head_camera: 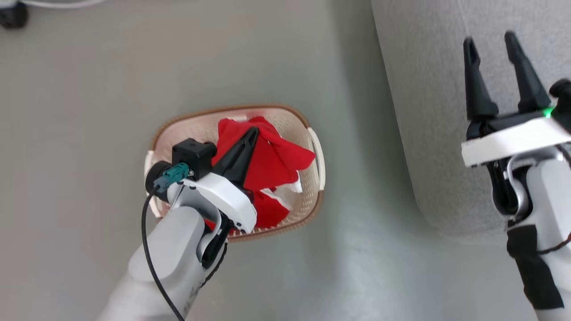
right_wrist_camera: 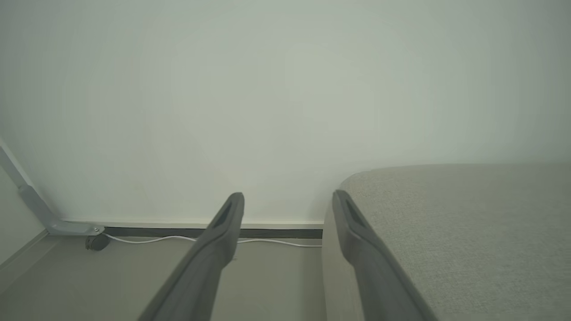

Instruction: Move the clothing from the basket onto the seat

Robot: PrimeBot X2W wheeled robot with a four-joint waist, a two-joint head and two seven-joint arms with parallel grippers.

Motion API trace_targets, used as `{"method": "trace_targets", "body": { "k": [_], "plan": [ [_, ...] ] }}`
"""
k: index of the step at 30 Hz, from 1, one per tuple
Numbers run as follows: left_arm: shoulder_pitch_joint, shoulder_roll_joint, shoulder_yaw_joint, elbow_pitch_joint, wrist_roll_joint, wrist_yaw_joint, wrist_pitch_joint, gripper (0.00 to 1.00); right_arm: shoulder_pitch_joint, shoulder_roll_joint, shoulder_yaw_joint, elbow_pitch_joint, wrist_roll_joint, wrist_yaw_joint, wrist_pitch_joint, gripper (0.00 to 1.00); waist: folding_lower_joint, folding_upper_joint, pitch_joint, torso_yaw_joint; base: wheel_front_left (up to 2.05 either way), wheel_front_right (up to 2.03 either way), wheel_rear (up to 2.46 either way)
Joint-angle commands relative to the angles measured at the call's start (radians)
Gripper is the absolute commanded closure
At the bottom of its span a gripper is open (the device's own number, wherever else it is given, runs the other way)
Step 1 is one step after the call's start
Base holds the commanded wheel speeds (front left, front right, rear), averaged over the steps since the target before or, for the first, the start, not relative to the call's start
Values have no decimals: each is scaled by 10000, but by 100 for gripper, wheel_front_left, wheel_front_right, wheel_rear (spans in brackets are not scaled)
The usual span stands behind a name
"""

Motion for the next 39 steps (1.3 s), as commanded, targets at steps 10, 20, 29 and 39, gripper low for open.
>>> {"method": "trace_targets", "body": {
  "k": [10, 20, 29, 39],
  "plan": [
    [906, 49, 596, -1083, 407, -71, -63, 100, 1451, 91, -104, 696, -129, 71, -61, 0, 0, 0, -2244, 832, 0, 0, 0],
    [1116, 352, 311, -1829, 490, -71, -63, 100, 2423, 317, -322, 1370, -165, 71, -61, 0, 0, 0, -3414, 1176, 0, 0, 0],
    [729, 802, -71, -2520, 515, -71, -63, 100, 3011, 516, -578, 1568, -247, 71, -61, 0, 0, 0, -4035, 1340, 0, 0, 0],
    [-193, 1141, -129, -2900, 516, -71, -63, 100, 3135, 578, -483, 1629, -289, 71, -61, 0, 0, 0, -4144, 1432, 0, 0, 0]
  ]
}}
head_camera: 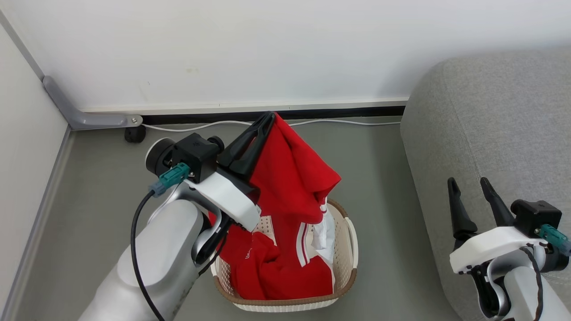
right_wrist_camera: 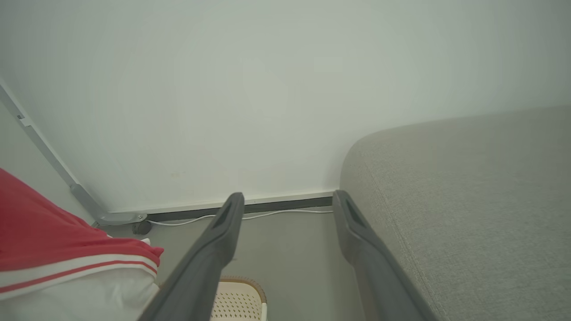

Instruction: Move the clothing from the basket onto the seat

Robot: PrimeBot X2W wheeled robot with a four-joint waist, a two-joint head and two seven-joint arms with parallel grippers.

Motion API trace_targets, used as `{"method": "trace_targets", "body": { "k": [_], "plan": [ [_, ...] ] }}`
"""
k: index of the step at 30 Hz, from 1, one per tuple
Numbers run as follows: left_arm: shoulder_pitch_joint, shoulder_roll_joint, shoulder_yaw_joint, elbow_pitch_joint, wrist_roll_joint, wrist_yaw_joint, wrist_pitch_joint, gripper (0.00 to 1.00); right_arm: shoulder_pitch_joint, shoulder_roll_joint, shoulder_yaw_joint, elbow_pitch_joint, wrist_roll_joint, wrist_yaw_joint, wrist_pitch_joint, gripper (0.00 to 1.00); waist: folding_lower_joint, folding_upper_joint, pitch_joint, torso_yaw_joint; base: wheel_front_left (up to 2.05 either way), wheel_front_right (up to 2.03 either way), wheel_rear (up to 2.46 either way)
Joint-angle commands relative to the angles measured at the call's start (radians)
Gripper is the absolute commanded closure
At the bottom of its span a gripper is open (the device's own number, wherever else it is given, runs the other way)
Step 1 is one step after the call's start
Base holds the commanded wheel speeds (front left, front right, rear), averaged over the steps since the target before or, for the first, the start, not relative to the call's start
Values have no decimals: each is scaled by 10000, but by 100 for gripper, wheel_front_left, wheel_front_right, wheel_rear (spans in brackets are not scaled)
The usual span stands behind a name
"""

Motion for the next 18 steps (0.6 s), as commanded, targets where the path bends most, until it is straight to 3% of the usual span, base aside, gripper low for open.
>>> {"method": "trace_targets", "body": {
  "k": [1, 8, 18],
  "plan": [
    [-757, 312, 272, -283, 82, -69, -63, 100, -139, -72, 269, -205, -89, 71, -61, 0, 0, 0, 34, 1, 0, 0, 0],
    [-971, 299, 251, -225, 98, -69, -63, 100, -533, 63, 1213, -589, 194, 71, -61, 0, 0, 0, 159, -71, 0, 0, 0],
    [-1088, -13, 223, -150, 208, -69, -63, 100, -1431, -273, 5230, -1767, 1806, 71, -61, 0, 0, 0, 379, 29, 0, 0, 0]
  ]
}}
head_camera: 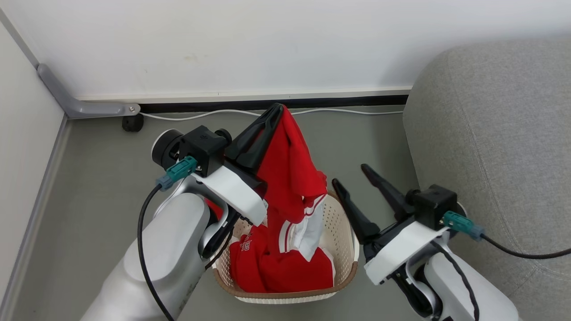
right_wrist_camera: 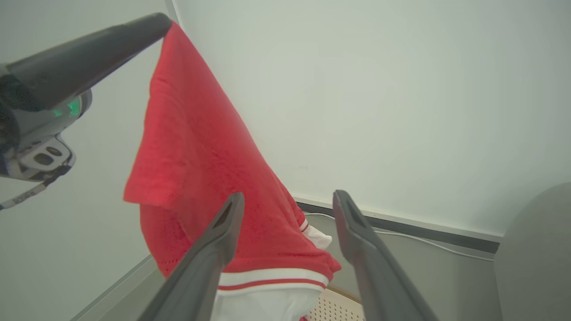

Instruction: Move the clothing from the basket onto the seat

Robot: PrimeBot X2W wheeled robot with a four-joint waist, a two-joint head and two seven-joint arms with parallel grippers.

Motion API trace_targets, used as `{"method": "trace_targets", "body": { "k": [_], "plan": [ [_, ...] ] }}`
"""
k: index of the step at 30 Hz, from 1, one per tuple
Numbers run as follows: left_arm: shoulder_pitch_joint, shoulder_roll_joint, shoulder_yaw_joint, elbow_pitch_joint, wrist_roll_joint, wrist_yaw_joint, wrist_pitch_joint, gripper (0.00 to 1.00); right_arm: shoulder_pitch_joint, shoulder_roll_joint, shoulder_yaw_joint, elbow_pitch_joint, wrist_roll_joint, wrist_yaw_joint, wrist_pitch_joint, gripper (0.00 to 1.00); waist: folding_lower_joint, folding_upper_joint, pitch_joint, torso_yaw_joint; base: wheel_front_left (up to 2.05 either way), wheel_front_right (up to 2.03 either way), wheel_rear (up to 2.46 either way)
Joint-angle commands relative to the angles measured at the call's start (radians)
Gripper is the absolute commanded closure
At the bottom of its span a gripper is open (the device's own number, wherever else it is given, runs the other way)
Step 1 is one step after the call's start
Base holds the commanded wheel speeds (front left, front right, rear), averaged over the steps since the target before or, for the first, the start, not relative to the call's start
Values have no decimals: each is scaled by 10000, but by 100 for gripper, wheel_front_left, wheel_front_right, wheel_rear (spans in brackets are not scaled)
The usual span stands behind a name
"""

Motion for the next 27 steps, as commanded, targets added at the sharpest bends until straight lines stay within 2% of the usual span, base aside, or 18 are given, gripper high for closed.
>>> {"method": "trace_targets", "body": {
  "k": [1, 7, 14, 27],
  "plan": [
    [-634, 105, 330, -203, 60, -2, -61, 100, -284, -40, 501, -336, 287, 71, -63, 0, 0, 0, 11, 25, 0, 0, 0],
    [-713, -10, 274, -199, 44, -2, -61, 100, -671, -336, 2130, -570, 1042, 71, -63, 0, 0, 0, 40, 95, 0, 0, 0],
    [-741, -122, 164, -252, 26, -2, -61, 100, -1099, -270, 2954, -267, 1086, 71, -63, 0, 0, 0, 68, 179, 0, 0, 0],
    [-770, -333, -189, -340, -132, -2, -61, 100, -1735, 805, 2427, 1290, -20, 71, -63, 0, 0, 0, 26, 462, 0, 0, 0]
  ]
}}
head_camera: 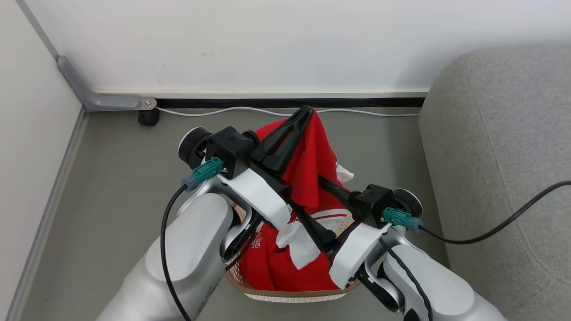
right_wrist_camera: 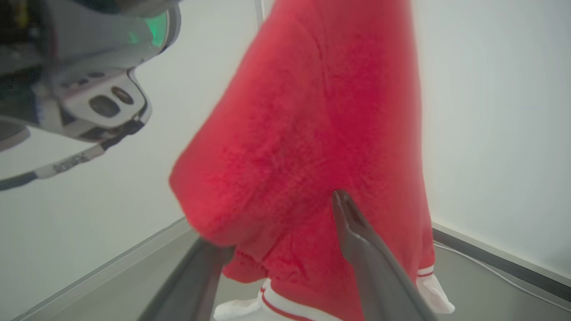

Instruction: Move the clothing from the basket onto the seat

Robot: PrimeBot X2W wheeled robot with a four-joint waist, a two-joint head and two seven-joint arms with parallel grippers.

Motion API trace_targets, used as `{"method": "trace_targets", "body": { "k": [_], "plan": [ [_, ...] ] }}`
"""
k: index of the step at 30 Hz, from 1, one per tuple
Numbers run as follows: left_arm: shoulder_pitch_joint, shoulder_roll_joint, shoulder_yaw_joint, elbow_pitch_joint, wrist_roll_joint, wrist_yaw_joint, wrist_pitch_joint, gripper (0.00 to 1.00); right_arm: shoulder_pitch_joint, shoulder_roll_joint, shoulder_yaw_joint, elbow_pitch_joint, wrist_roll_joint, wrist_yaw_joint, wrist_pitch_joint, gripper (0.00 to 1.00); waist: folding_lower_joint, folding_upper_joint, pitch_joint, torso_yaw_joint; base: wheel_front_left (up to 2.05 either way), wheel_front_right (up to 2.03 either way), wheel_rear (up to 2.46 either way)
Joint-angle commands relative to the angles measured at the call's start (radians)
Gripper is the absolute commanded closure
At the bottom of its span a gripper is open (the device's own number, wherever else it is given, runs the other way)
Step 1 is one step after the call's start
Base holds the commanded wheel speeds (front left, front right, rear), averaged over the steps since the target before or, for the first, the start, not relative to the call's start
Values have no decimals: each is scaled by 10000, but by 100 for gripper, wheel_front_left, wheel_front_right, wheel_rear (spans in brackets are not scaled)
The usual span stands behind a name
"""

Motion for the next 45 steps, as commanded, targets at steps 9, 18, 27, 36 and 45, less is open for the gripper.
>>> {"method": "trace_targets", "body": {
  "k": [9, 18, 27, 36, 45],
  "plan": [
    [-463, 99, 185, -353, -136, 0, -61, 100, -422, 383, -248, 467, -235, 71, -61, 100, 0, 0, 23, 113, 0, 0, 0],
    [-331, 49, 443, -379, -45, 0, -61, 38, -406, 403, -333, 320, 10, 71, -61, 100, 0, 0, 71, -77, 0, 0, 0],
    [-84, 106, 739, -407, 98, 0, -61, 0, -406, 404, -692, 32, -66, 71, -61, 100, 0, 0, 187, -373, 0, 0, 0],
    [167, 209, 868, -290, 230, 0, -61, 0, -202, 387, -1315, -377, -281, 71, -61, 100, 0, 0, 213, -831, 0, 0, 0],
    [584, 360, 1009, -275, 336, 0, -61, 0, 143, 151, -2058, -1011, -384, 71, -61, 100, 0, 0, 160, -1807, 0, 0, 0]
  ]
}}
